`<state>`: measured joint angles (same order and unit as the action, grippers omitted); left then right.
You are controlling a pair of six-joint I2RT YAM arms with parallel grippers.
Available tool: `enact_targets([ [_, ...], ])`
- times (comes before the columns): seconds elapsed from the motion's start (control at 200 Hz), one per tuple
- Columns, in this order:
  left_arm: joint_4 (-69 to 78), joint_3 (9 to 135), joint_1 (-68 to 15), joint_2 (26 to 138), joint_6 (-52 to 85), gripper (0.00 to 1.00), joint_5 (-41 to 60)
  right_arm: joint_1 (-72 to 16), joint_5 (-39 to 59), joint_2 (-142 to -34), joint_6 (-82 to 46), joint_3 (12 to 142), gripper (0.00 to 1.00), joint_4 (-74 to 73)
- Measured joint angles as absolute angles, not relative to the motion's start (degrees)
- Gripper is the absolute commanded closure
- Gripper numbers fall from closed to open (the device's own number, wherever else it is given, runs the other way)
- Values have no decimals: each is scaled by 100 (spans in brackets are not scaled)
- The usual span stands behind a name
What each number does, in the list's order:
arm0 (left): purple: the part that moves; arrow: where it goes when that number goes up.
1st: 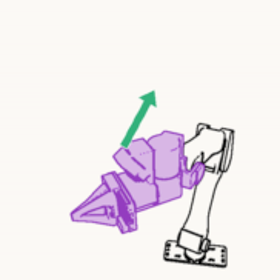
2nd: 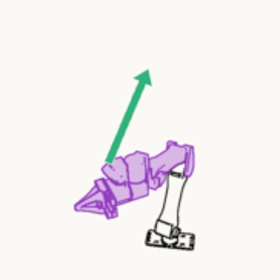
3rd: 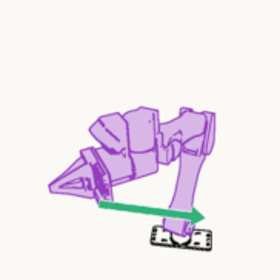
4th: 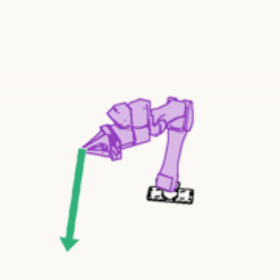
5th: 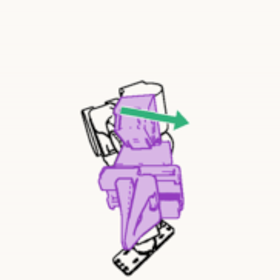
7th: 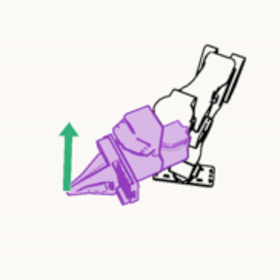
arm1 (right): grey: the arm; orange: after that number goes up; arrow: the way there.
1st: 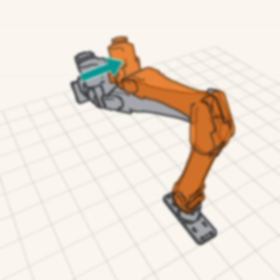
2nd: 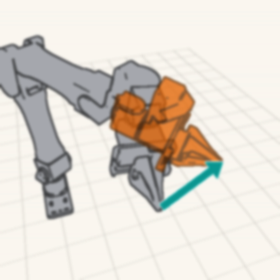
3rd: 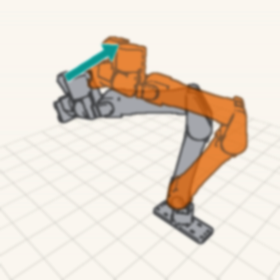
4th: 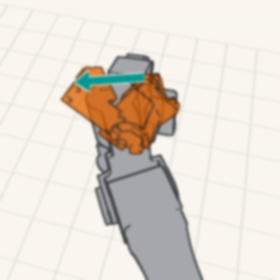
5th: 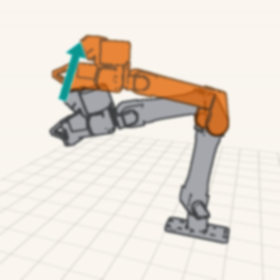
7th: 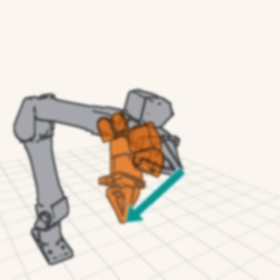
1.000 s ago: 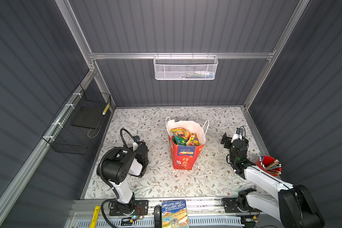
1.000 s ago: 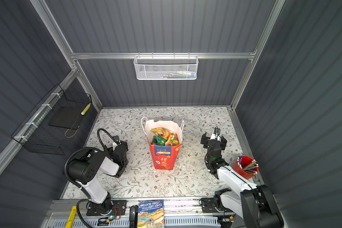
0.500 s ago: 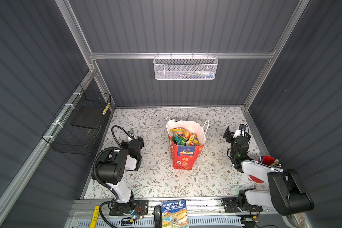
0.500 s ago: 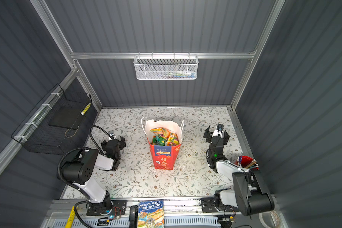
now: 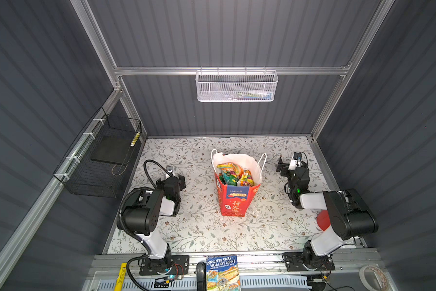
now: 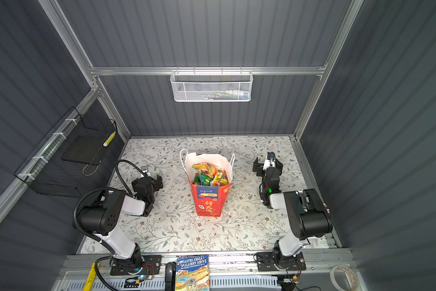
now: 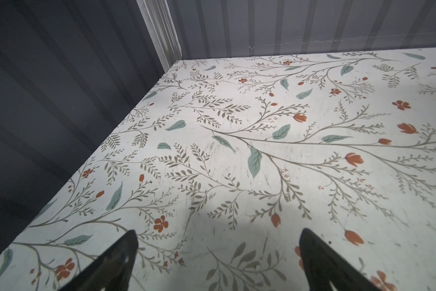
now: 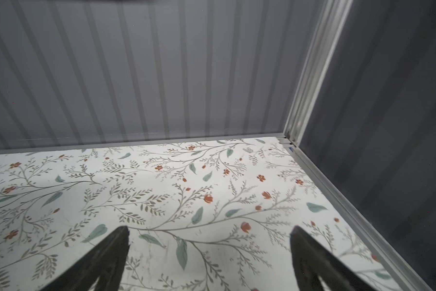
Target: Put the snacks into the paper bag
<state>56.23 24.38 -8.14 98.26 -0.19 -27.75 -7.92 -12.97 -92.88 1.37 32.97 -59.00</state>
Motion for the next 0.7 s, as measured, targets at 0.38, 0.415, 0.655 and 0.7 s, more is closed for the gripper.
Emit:
enact_targets([
  [0.38,5612,2438,-814,9826,-16,0,-2753,-773,-1181,-6886,30,2995,1,-3581],
  [0.415,5612,2438,-814,9826,-19,0,-2749,-762,-1184,-6582,-1,2915,1,-3439],
  [0.655,5612,2438,-814,9826,-19,0,-2735,-716,-1214,-6154,30,1844,1,-3573],
  [0.7,5612,2438,-814,9828,-16,0,-2735,-711,-1170,-6580,62,1868,1,-3664],
])
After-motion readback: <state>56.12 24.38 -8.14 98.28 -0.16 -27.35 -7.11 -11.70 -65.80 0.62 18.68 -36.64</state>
